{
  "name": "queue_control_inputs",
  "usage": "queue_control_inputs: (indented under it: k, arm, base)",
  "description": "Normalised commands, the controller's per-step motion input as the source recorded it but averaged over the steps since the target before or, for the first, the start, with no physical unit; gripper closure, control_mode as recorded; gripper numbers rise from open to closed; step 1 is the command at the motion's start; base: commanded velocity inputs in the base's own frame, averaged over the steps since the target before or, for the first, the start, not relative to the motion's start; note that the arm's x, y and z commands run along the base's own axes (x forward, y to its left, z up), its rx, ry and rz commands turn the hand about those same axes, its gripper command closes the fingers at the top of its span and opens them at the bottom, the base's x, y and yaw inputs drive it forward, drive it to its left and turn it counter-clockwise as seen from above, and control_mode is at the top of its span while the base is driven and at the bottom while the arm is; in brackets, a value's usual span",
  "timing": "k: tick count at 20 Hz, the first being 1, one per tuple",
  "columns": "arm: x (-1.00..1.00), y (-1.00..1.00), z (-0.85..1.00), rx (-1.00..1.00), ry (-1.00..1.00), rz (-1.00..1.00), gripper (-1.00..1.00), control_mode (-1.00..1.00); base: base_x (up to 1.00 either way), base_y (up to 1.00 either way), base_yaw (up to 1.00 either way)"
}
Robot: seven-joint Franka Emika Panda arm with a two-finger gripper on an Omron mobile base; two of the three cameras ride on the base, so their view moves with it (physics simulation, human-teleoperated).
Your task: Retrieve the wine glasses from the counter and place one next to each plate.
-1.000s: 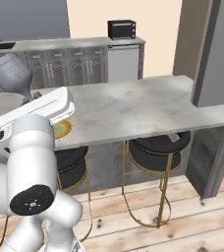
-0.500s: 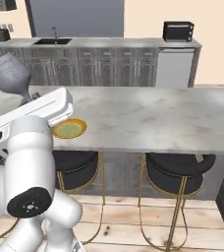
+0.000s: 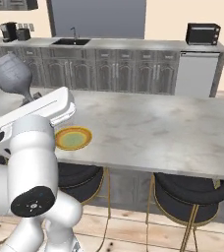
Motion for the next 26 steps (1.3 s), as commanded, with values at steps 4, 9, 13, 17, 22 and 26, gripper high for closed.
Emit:
queue_control_inputs:
  k: [4, 9, 13, 17, 22, 26]
  arm:
    - [0.0, 0.0, 0.0, 0.0, 0.0, 0.0, 1.0, 1.0]
    - [0.0, 0.0, 0.0, 0.0, 0.0, 0.0, 1.0, 1.0]
    - [0.0, 0.0, 0.0, 0.0, 0.0, 0.0, 1.0, 1.0]
    - [0.0, 0.0, 0.0, 0.0, 0.0, 0.0, 1.0, 1.0]
    - [0.0, 0.0, 0.0, 0.0, 0.0, 0.0, 1.0, 1.0]
    - [0.0, 0.0, 0.0, 0.0, 0.0, 0.0, 1.0, 1.0]
  base:
    - [0.86, -0.19, 0.1]
    - [0.9, -0.16, 0.1]
    - [0.77, -0.21, 0.2]
    - [0.62, -0.17, 0.24]
    - [0.48, -0.15, 0.27]
    - [0.45, -0.11, 0.25]
